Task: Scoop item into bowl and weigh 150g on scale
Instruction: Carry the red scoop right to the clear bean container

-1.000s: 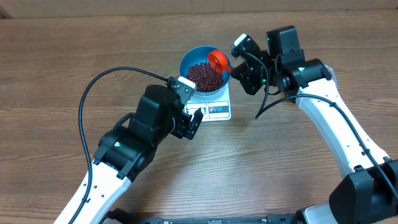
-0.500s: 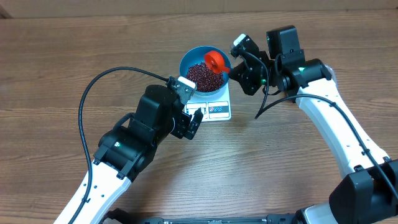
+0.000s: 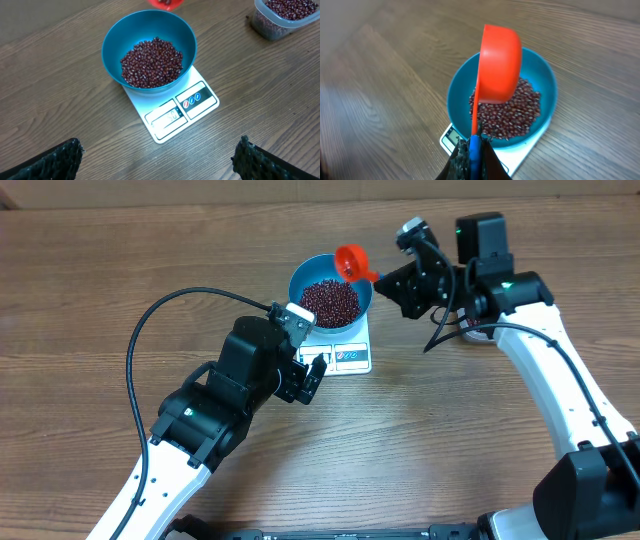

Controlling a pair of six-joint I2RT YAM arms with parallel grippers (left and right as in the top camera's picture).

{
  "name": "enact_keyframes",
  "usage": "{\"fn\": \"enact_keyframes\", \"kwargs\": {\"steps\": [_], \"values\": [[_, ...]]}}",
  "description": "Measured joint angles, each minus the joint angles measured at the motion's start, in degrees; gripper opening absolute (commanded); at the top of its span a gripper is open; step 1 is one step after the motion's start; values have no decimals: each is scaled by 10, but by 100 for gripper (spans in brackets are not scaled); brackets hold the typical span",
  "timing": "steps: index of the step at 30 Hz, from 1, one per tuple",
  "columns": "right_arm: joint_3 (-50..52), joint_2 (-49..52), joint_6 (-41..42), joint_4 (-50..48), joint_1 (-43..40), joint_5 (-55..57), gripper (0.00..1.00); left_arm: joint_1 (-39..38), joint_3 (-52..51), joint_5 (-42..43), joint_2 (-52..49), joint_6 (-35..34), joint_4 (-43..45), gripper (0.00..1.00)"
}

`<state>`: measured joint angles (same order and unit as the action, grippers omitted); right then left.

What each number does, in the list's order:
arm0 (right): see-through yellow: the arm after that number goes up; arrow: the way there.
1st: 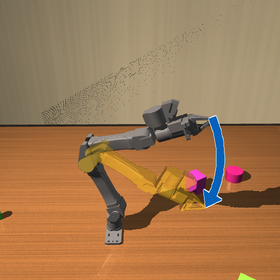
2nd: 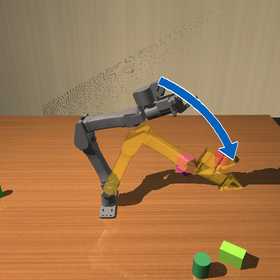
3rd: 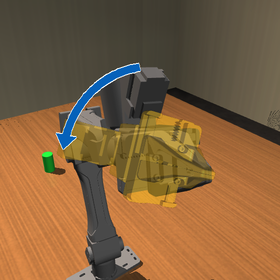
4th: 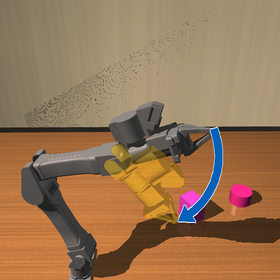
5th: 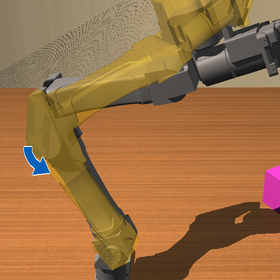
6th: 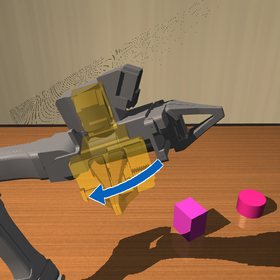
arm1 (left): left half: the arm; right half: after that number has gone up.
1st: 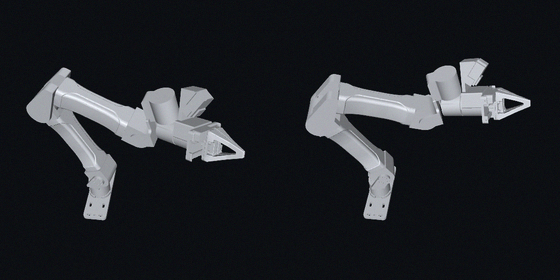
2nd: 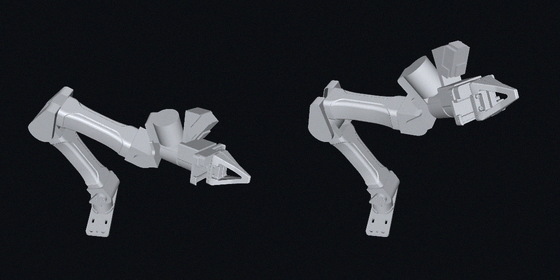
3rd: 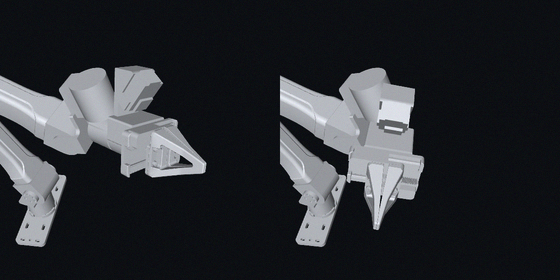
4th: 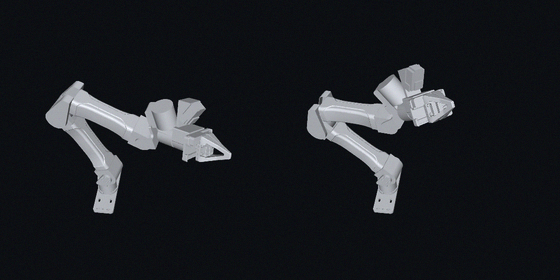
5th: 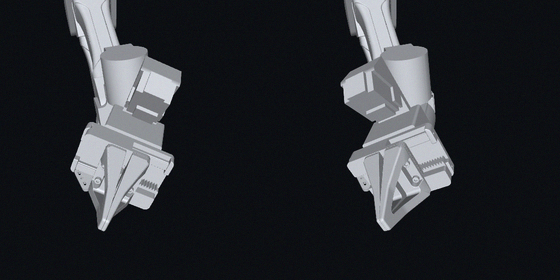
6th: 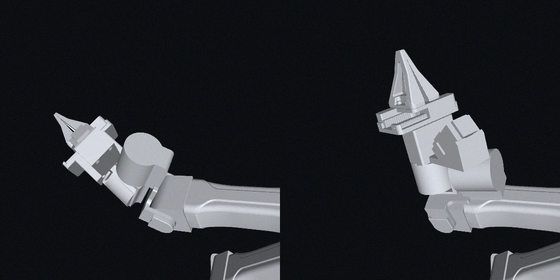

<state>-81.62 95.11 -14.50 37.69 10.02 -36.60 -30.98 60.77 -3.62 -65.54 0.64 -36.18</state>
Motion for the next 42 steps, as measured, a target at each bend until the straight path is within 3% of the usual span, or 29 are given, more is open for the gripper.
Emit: {"fn": "enact_keyframes", "kwargs": {"steps": [12, 21, 30, 42], "values": [[-13, 0, 100, 60, -171, 2, 4, 0, 0, 0, 0, 0, 0, 99], [-13, -8, 25, 156, -291, 82, 4, 0, 0, 0, 0, 0, 0, 100], [-13, -76, -99, 171, -282, 210, 4, 0, 0, 0, 0, 0, 0, 100], [-13, -135, -216, 164, -200, 410, 4, 0, 0, 0, 0, 0, 0, 100]]}}
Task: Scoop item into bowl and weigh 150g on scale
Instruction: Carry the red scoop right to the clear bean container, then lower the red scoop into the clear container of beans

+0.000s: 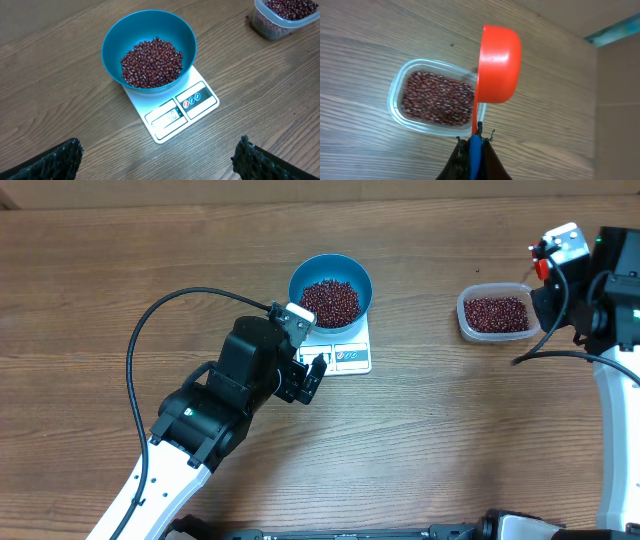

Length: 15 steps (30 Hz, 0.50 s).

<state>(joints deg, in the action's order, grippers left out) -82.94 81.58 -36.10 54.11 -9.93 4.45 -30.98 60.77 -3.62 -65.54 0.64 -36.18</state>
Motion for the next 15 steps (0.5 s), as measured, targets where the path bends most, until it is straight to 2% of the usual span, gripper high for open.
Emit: {"fn": "enact_keyframes", "kwargs": {"steps": [4, 7, 15], "values": [[0, 0, -2, -2, 3, 26, 4, 0, 0, 0, 0, 0, 0, 100], [0, 0, 49, -13, 2, 34, 4, 0, 0, 0, 0, 0, 0, 100], [2, 7, 373, -3, -47, -45, 4, 0, 0, 0, 0, 0, 0, 100]]}}
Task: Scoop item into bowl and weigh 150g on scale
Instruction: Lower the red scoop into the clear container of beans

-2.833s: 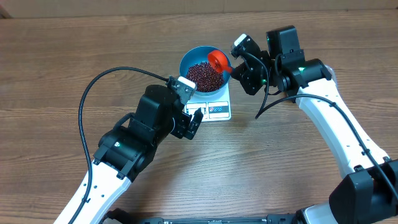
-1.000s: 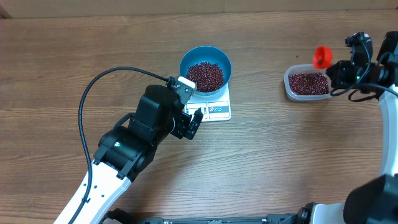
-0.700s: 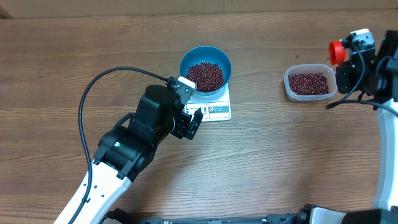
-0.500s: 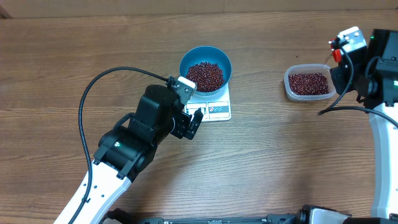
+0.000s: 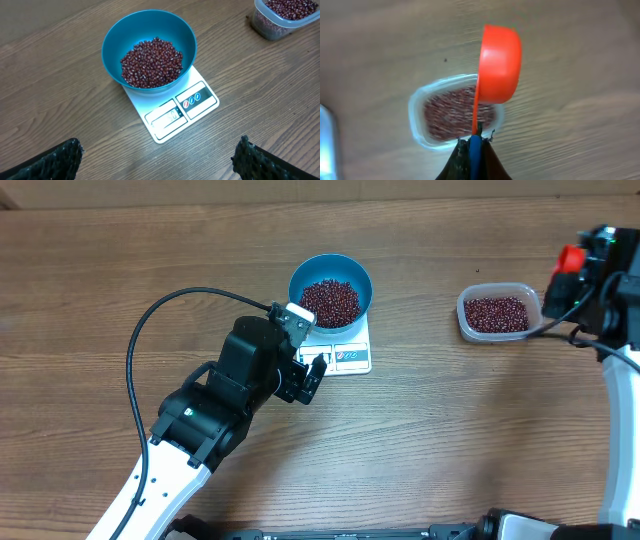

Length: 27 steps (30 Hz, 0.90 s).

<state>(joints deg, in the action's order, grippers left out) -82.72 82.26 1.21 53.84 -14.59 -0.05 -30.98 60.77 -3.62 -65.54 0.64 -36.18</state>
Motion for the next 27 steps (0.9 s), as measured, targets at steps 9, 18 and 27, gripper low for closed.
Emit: {"fn": "enact_keyframes", "kwargs": {"steps": [9, 18, 27], "values": [[46, 67, 151, -38, -10, -136, 4, 0, 0, 0, 0, 0, 0, 100], [73, 82, 200, -57, -10, -167, 4, 0, 0, 0, 0, 0, 0, 100], [141, 83, 212, -90, -10, -166, 4, 0, 0, 0, 0, 0, 0, 100]]}}
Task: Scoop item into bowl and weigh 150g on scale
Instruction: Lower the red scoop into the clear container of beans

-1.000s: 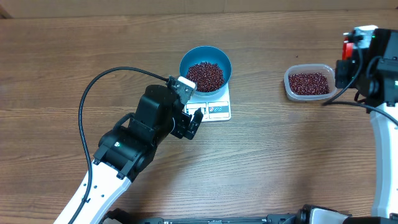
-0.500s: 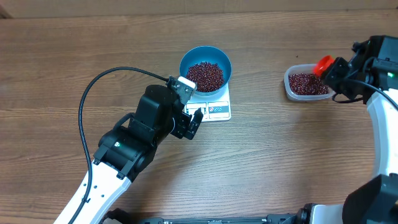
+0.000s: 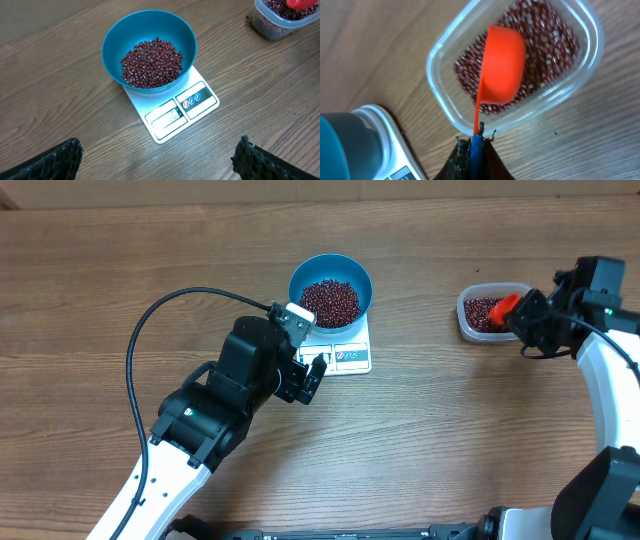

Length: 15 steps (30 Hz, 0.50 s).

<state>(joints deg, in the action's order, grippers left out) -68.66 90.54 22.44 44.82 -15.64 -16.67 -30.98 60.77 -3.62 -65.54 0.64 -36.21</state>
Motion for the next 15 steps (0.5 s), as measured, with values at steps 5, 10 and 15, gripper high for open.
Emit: {"fn": "enact_keyframes", "kwargs": {"steps": [5, 10, 15], "values": [[19, 1, 3, -2, 0, 0, 15, 0, 0, 0, 0, 0, 0, 100], [19, 1, 7, -5, 0, 1, 55, 0, 0, 0, 0, 0, 0, 99], [19, 1, 3, -1, 0, 9, 69, 0, 0, 0, 0, 0, 0, 99]]}}
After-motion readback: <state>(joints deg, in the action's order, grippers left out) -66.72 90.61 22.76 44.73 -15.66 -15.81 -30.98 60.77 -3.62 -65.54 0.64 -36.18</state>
